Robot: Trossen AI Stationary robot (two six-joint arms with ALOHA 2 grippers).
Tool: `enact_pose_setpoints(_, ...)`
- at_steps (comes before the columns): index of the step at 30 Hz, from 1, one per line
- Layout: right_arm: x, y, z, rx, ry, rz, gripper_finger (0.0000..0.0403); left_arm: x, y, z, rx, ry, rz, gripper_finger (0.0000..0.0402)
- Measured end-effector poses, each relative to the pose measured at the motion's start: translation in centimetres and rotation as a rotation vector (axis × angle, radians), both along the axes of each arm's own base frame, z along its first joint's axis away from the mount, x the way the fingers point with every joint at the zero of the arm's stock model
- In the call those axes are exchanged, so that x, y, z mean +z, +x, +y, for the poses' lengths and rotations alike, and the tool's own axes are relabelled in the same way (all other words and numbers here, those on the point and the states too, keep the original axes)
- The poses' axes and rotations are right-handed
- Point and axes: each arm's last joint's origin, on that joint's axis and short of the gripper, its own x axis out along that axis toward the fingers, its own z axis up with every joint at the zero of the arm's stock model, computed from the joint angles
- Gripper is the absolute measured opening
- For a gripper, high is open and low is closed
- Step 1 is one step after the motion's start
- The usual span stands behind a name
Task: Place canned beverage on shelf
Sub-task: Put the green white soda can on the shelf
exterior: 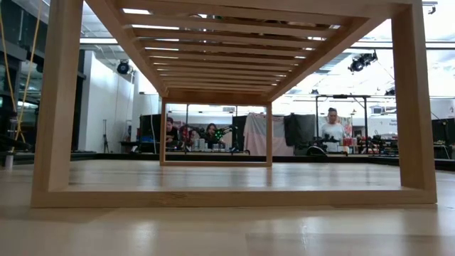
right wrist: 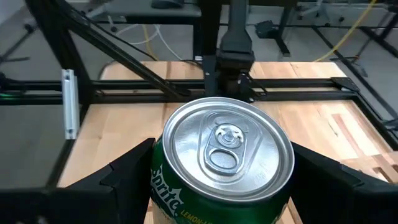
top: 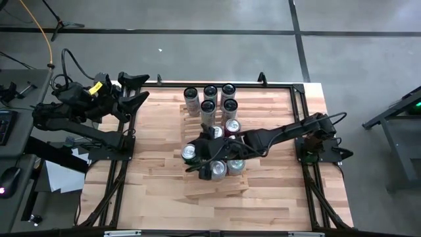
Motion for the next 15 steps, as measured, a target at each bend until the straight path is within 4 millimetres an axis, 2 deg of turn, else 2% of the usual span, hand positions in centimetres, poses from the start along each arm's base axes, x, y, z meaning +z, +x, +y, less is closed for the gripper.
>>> enact_pose_setpoints(13,-0.96,0.39,0.4,-0.059,-0.032,0.024,0.0289,0.03,-0.01,0.0,-0.002,0.0,-0.004,0.0388)
enact_pose_setpoints(15,-0.99,0.38,0.41,-0.059,-0.032,0.026,0.0299,0.03,-0.01,0.0,-0.001,0.002,-0.003,0.0388)
